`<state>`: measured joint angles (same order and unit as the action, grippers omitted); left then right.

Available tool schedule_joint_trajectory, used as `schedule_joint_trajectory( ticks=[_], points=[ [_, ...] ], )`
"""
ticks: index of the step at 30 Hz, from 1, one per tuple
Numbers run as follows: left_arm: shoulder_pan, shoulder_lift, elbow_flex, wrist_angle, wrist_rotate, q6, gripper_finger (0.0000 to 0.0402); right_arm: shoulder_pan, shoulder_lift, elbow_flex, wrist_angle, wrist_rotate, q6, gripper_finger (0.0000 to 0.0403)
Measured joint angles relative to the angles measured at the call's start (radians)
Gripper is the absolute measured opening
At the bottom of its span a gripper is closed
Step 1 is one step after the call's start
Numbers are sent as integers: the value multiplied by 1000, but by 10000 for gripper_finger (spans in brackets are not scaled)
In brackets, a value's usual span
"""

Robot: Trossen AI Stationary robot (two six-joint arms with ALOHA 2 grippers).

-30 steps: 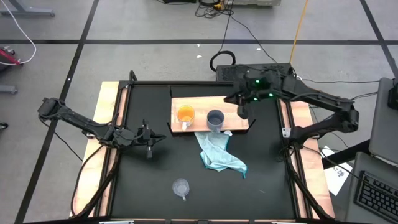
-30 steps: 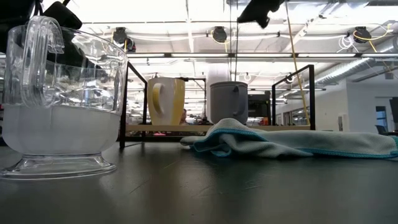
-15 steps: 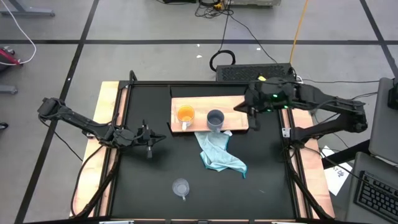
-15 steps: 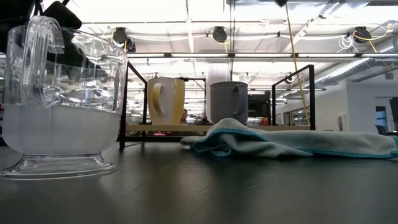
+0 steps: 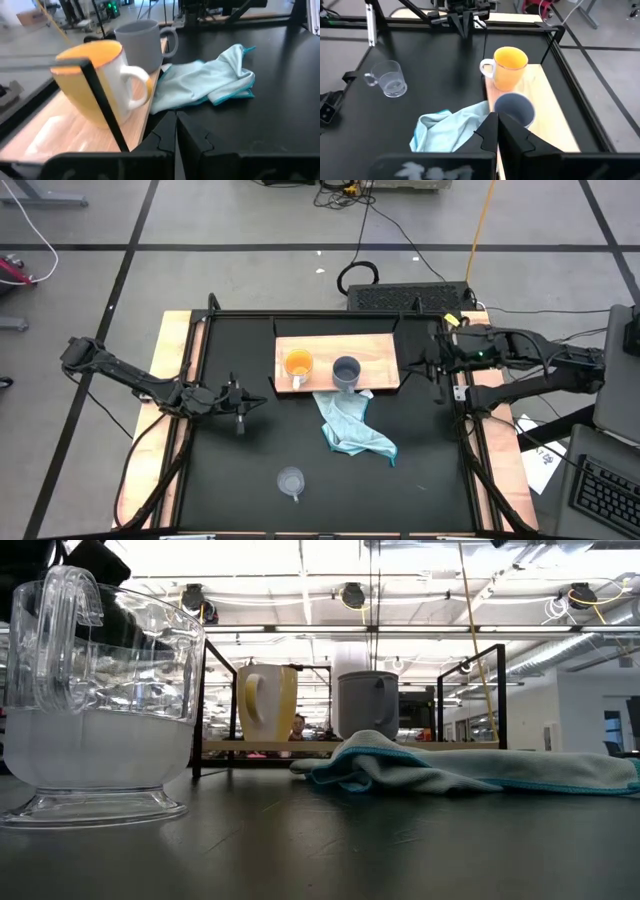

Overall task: Stack small to large cups/mugs on shelf
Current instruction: Put the transparent mug on the shelf

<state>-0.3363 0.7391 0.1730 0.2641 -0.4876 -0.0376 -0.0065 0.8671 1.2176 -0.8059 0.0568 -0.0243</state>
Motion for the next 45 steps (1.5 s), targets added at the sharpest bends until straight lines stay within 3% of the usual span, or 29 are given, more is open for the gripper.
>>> schedule_joint_trajectory(
  ticks=[4,10,20,28,35,45],
  points=[
    [-3,-7,0,66,42,78,19,10,-85,-103,63,0,8,0],
    [-22,-89,0,88,16,144,19,10,-239,-255,145,0,17,0],
    [-75,-296,0,-5,-35,198,19,10,-456,-422,154,0,76,0],
    [-139,-366,0,-90,-135,200,19,9,-591,-539,164,-5,123,0],
    [-213,-375,0,-106,-195,209,19,9,-678,-637,225,-25,169,0],
    [-298,-374,0,-125,-278,196,19,9,-703,-662,248,-65,181,0]
  ],
)
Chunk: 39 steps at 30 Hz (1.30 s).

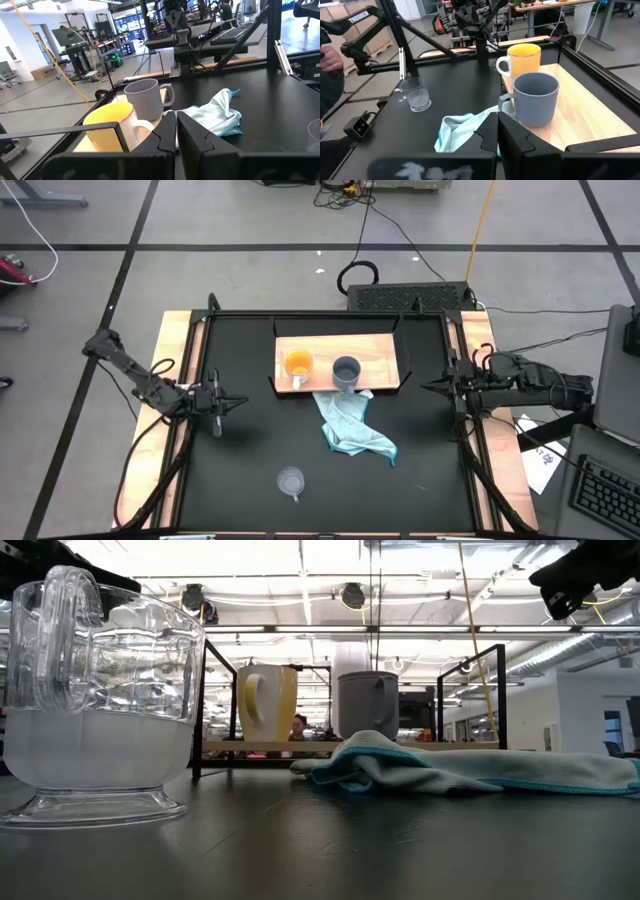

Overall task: Stack small to large cups/mugs on shelf
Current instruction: Put the transparent mug on the shelf

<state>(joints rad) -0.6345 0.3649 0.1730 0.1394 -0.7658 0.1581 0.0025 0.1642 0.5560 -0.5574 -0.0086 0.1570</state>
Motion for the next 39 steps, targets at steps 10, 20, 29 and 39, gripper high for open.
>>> schedule_joint_trajectory(
  ticks=[10,20,29,39],
  points=[
    [-29,0,0,-12,-47,4,19,0,0,0,75,0,4,0],
    [-29,0,0,-10,-47,3,19,0,28,-55,324,-19,-1,0],
    [-29,0,0,-9,-46,6,12,0,26,-305,662,-21,-24,0],
    [-55,-8,0,-4,-47,16,4,0,-21,-377,713,-23,-82,0]
  ],
)
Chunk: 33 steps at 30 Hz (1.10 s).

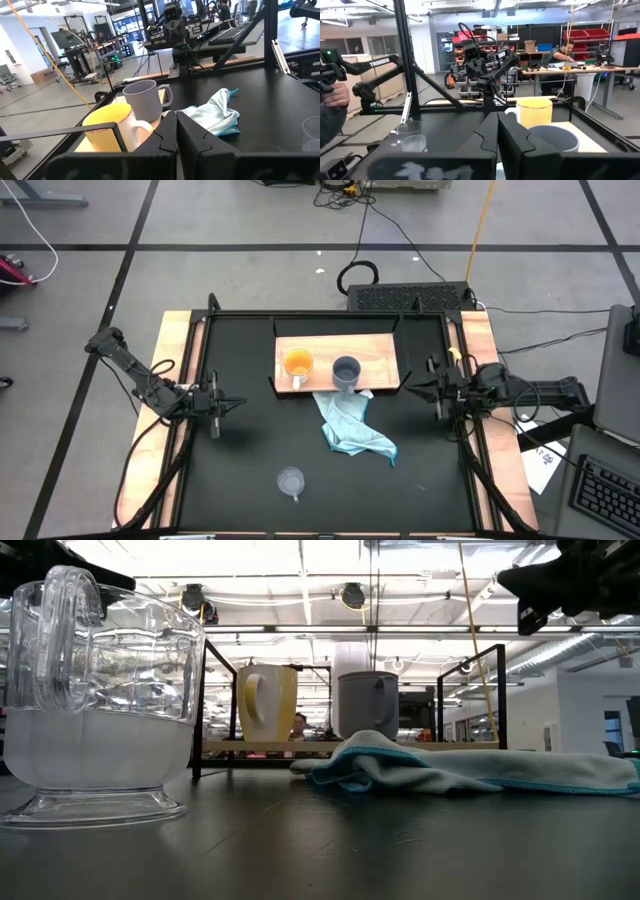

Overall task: Stack small to large cups/mugs on shelf
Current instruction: Put the transparent mug on the shelf

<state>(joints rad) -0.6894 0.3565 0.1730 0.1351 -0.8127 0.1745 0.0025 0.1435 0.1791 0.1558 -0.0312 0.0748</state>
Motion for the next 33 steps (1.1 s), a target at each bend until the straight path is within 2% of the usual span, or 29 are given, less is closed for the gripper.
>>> schedule_joint_trajectory(
  ticks=[10,33],
  points=[
    [-1,0,0,9,0,0,3,0,-41,-56,-15,-1,-19,0],
    [-1,1,0,-4,0,-34,3,0,-44,-61,-60,-1,-38,0]
  ],
)
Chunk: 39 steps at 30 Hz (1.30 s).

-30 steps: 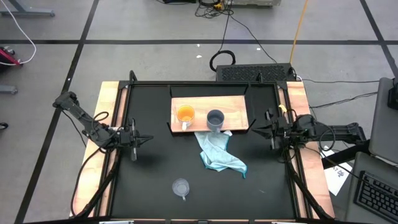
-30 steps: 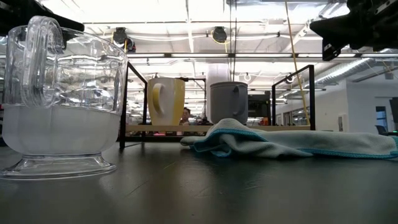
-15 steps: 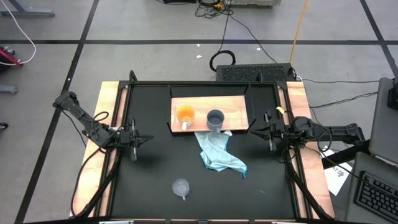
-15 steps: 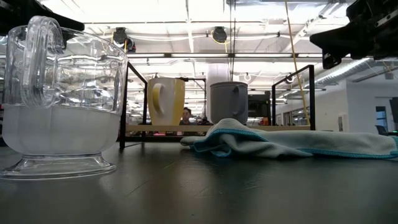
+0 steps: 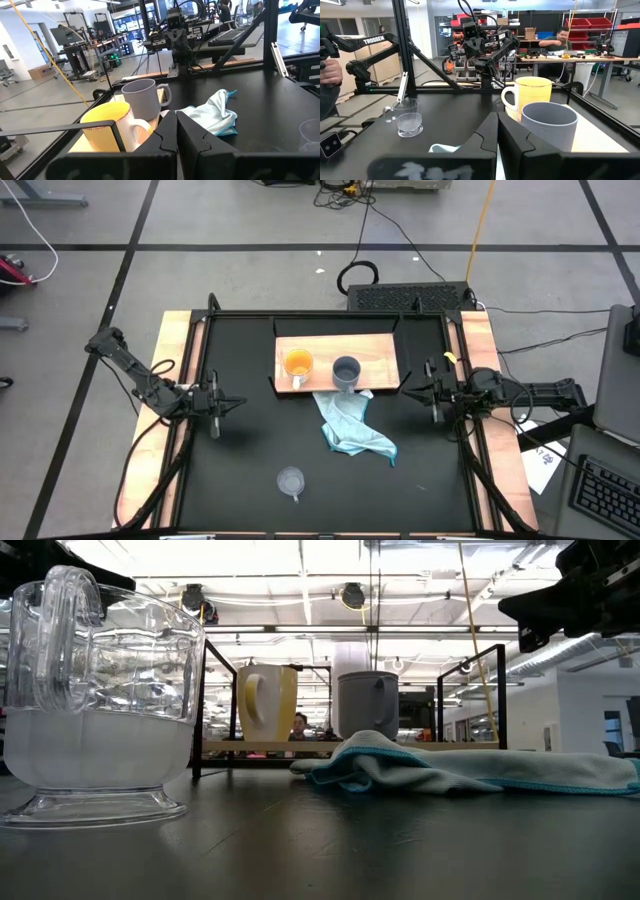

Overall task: Stack small to large cups/mugs on shelf
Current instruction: Put the transparent mug on the shelf

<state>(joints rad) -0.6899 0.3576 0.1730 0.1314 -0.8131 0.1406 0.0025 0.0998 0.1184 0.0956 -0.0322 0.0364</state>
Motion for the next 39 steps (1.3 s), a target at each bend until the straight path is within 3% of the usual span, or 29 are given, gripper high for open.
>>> schedule_joint_trajectory(
  ticks=[15,26,39],
  points=[
    [0,0,0,3,13,28,3,0,0,0,-3,0,-9,0],
    [0,0,0,129,198,-54,3,0,0,0,-2,0,-56,0],
    [0,2,0,133,211,-75,3,0,0,0,-2,0,-56,0]
  ],
)
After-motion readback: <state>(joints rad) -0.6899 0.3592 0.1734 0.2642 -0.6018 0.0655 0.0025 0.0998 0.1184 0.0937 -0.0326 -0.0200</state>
